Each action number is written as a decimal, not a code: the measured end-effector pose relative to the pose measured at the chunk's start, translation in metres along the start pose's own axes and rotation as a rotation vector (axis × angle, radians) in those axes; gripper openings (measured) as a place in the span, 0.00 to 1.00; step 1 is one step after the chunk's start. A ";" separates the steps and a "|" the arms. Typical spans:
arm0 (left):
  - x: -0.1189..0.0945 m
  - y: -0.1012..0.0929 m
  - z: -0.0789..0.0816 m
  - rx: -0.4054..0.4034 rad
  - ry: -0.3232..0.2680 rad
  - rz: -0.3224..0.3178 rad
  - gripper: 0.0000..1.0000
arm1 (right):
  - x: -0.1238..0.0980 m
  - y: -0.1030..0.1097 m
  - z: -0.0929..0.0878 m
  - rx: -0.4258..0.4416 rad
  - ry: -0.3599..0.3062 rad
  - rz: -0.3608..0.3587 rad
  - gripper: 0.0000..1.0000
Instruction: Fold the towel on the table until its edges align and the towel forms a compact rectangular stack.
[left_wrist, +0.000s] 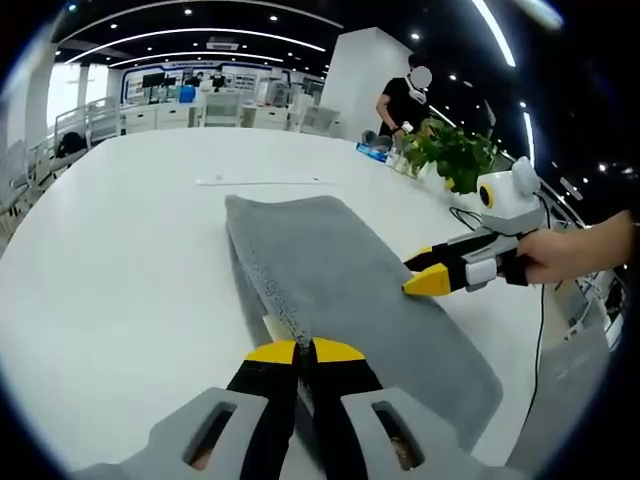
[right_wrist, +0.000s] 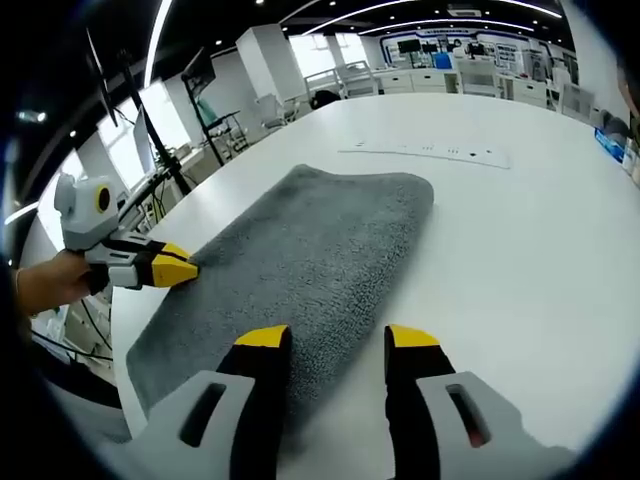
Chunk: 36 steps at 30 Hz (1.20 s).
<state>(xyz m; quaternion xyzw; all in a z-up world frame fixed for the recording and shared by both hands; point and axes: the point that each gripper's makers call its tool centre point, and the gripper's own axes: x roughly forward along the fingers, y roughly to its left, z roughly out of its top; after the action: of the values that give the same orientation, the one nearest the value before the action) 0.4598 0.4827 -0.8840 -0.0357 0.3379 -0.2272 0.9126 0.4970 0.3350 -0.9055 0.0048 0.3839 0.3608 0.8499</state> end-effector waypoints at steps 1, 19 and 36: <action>0.000 0.001 -0.001 -0.003 0.003 0.002 0.04 | 0.000 0.001 -0.001 0.002 0.002 -0.001 0.37; 0.010 0.025 -0.019 -0.080 -0.007 0.125 0.10 | 0.003 0.004 -0.008 -0.077 0.001 -0.019 0.27; 0.014 0.027 -0.018 -0.119 -0.042 0.066 0.08 | 0.001 0.010 -0.010 -0.082 -0.035 -0.003 0.12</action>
<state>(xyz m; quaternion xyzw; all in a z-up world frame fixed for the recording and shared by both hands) 0.4683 0.5020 -0.9118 -0.0835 0.3325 -0.1756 0.9229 0.4846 0.3400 -0.9105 -0.0245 0.3540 0.3750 0.8564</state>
